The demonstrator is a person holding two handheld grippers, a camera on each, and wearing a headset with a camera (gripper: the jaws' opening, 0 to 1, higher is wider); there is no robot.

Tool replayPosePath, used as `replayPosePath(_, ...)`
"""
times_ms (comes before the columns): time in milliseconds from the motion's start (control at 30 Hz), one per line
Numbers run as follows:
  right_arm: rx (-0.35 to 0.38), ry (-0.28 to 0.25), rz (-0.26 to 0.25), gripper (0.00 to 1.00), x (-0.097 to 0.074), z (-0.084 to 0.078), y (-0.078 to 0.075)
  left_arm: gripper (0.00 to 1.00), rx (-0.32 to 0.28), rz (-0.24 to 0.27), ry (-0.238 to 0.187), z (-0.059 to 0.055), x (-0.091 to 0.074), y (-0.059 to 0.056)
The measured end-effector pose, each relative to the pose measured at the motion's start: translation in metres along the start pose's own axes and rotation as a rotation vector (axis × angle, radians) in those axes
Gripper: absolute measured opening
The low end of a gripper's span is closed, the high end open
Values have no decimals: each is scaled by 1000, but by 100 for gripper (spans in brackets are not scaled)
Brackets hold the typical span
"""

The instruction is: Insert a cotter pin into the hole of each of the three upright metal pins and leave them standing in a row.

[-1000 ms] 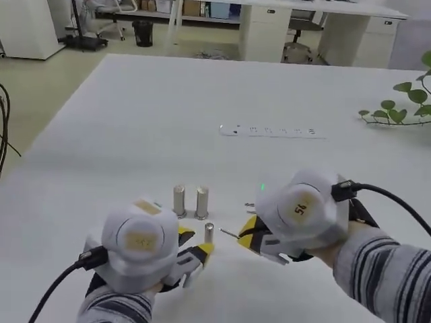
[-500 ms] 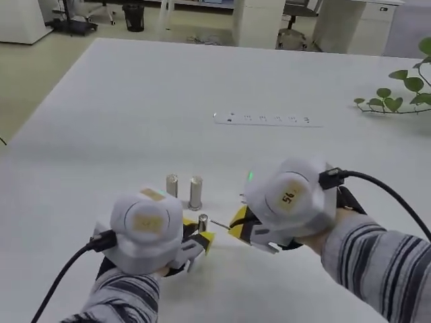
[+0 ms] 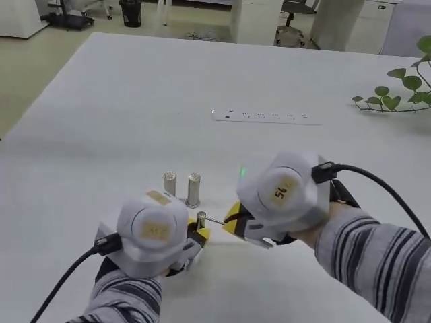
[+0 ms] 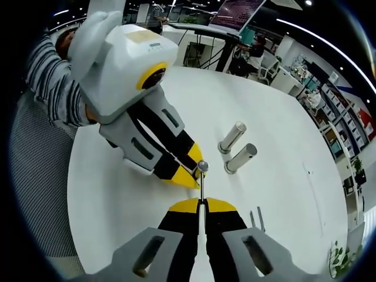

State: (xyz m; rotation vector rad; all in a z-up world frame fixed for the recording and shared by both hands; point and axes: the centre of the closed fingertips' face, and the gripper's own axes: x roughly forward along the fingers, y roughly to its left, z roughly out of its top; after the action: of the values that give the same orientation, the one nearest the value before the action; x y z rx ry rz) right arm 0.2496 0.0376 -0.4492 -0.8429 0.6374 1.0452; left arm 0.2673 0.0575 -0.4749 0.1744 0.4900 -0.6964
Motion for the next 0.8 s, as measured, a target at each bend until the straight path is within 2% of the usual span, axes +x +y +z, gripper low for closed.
replayPosePath(133, 3, -9, 5, 0, -2, 3, 0, 5, -12, 5, -9, 0, 0, 1)
replayPosePath(267, 0, -25, 0, 0, -4, 8, 0, 5, 1, 12, -12, 0, 1, 0)
replayPosePath(800, -14, -38, -1, 0, 6, 18, -1, 5, -20, 52, -20, 0, 1, 1)
